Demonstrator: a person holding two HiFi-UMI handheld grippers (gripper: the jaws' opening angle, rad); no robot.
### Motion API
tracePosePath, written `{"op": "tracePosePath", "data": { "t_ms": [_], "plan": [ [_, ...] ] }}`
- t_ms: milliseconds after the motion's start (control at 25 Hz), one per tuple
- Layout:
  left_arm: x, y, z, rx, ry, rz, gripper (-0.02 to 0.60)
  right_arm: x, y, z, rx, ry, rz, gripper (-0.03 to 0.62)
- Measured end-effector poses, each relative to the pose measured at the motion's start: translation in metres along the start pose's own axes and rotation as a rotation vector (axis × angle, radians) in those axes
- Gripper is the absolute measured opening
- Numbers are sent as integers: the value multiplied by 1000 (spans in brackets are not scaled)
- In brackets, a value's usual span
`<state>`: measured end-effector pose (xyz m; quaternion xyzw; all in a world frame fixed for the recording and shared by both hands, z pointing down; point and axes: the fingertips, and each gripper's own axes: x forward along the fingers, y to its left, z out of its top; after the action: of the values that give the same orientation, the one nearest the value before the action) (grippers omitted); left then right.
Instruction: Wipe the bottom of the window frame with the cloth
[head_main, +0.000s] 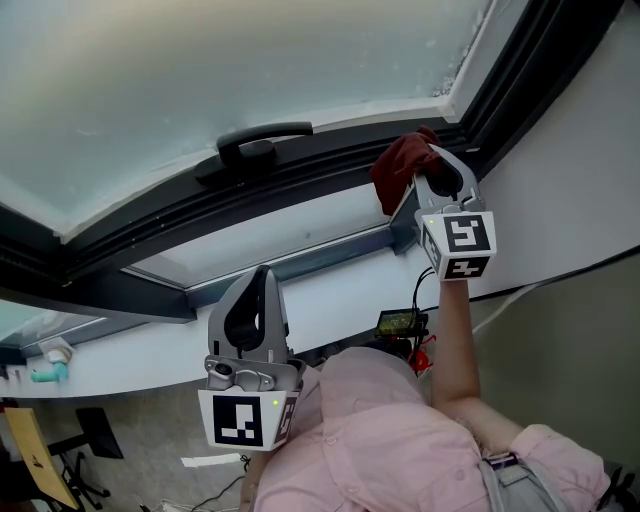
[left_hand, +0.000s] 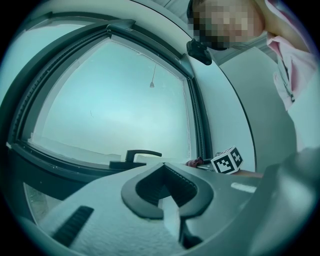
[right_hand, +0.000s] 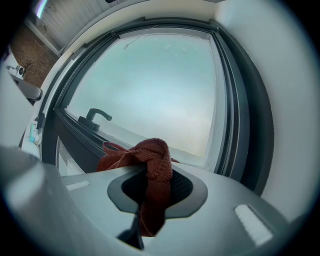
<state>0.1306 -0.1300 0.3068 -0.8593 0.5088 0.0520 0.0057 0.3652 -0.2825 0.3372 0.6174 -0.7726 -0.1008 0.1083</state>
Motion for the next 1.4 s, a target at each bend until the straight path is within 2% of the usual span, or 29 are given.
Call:
{"op": "tracePosePath", "data": {
  "t_ms": [680,1400],
  "plan": [
    [0,6,1,-4,1,-10,-5,-2,-32,-9,35,35,-84,69],
    [11,6,2,-13,0,-29,-5,-4,-56,-16,56,54,-130,69]
  ]
}}
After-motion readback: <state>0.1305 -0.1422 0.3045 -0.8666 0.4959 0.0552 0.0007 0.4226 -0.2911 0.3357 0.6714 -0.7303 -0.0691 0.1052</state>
